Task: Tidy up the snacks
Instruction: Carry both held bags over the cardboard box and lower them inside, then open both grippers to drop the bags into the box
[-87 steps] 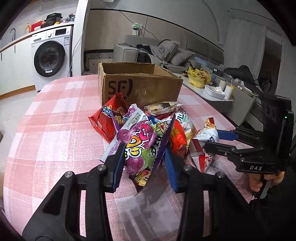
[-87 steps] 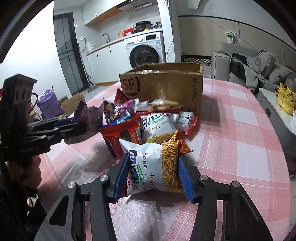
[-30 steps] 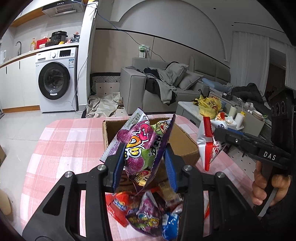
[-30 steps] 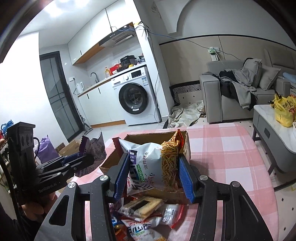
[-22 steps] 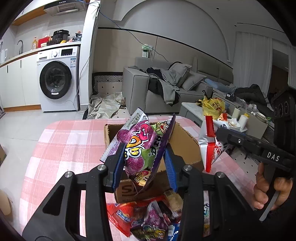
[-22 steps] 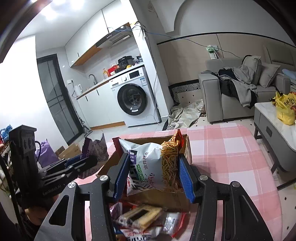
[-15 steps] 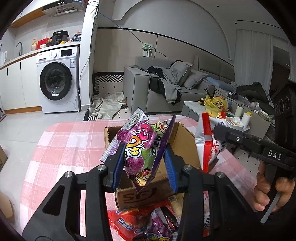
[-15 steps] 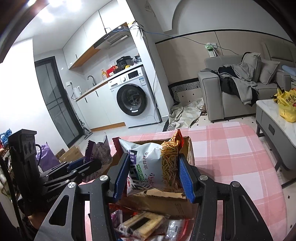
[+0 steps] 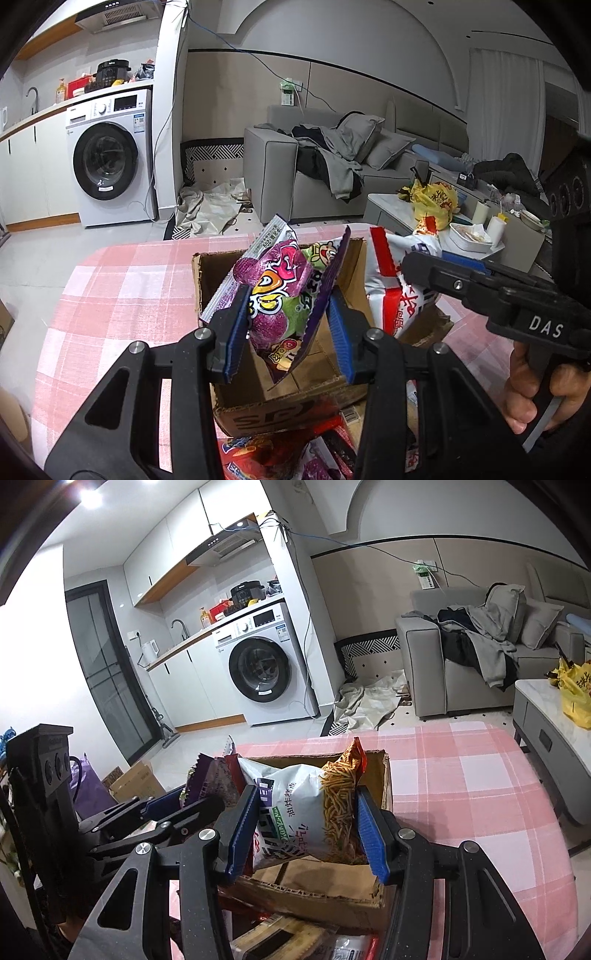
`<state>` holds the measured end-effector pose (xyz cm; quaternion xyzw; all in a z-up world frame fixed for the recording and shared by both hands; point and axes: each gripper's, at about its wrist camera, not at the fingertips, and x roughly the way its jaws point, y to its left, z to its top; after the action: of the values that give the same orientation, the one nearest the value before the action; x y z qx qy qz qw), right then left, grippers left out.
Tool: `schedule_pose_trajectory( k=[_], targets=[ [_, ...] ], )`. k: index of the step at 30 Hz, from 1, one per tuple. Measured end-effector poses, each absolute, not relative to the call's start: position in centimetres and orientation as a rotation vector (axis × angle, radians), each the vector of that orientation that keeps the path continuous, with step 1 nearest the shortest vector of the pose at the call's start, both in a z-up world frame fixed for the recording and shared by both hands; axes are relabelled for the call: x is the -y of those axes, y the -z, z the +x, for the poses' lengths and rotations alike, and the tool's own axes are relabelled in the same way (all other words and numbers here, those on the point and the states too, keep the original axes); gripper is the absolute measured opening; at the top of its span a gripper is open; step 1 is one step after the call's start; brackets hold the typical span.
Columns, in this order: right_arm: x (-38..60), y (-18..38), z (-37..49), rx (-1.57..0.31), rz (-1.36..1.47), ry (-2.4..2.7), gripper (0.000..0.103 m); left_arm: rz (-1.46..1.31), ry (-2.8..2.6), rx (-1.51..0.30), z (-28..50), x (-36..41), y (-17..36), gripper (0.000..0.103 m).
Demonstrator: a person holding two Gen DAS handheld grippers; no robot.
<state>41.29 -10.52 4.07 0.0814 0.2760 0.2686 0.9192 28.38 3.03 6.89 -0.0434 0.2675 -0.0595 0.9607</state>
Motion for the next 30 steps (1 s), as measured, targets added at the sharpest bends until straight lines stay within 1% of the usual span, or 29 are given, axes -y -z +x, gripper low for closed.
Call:
schedule_pose_trajectory(
  k=[9,13,15,16,17,18,19,20,21,22,24,25,26,30],
  targets=[
    [9.9,-3.7,42.1,-0.567,0.140,-0.556,0.053,-0.096,0.125,-0.580,30.4,-3.4,-4.5,0.038],
    [9.5,-3.6,42.4,-0.579,0.136,-0.581,0.058,-0.098,0.119,-0.599,31.1,-3.3,-3.9,0.038],
    [9.5,-3.5,42.5,-0.589,0.130,-0.576,0.059,-0.098,0.120,-0.600,31.1,-3.4,-4.0,0.039],
    [9.5,-3.4,42.4,-0.589,0.128,-0.573,0.060,-0.098,0.123,-0.600,30.9,-3.4,-4.0,0.043],
    [9.6,-3.5,42.4,-0.586,0.127,-0.573,0.067,-0.099,0.124,-0.600,31.0,-3.3,-4.2,0.050],
    [9.8,-3.6,42.1,-0.574,0.124,-0.574,0.076,-0.101,0.122,-0.602,30.7,-3.5,-4.3,0.055],
    [10.1,-3.8,41.9,-0.563,0.125,-0.570,0.080,-0.101,0.118,-0.604,30.5,-3.6,-4.4,0.062],
    [10.4,-3.9,41.6,-0.552,0.126,-0.562,0.089,-0.101,0.115,-0.601,30.0,-3.6,-4.6,0.071],
    [10.8,-4.1,41.4,-0.549,0.129,-0.559,0.097,-0.100,0.109,-0.595,29.4,-3.6,-4.8,0.077],
    [11.0,-4.2,41.1,-0.552,0.132,-0.560,0.100,-0.096,0.101,-0.585,28.5,-3.5,-5.0,0.086],
    [11.8,-4.4,40.5,-0.564,0.133,-0.575,0.102,-0.083,0.077,-0.571,27.3,-3.5,-5.3,0.093],
    [12.0,-4.4,40.3,-0.572,0.126,-0.583,0.102,-0.077,0.067,-0.567,26.4,-3.3,-5.5,0.101],
    [12.4,-4.4,39.8,-0.584,0.120,-0.588,0.102,-0.073,0.059,-0.560,25.7,-3.5,-5.6,0.103],
    [13.3,-4.3,38.2,-0.606,0.116,-0.593,0.103,-0.066,0.067,-0.567,23.0,-3.8,-6.2,0.103]
  ],
)
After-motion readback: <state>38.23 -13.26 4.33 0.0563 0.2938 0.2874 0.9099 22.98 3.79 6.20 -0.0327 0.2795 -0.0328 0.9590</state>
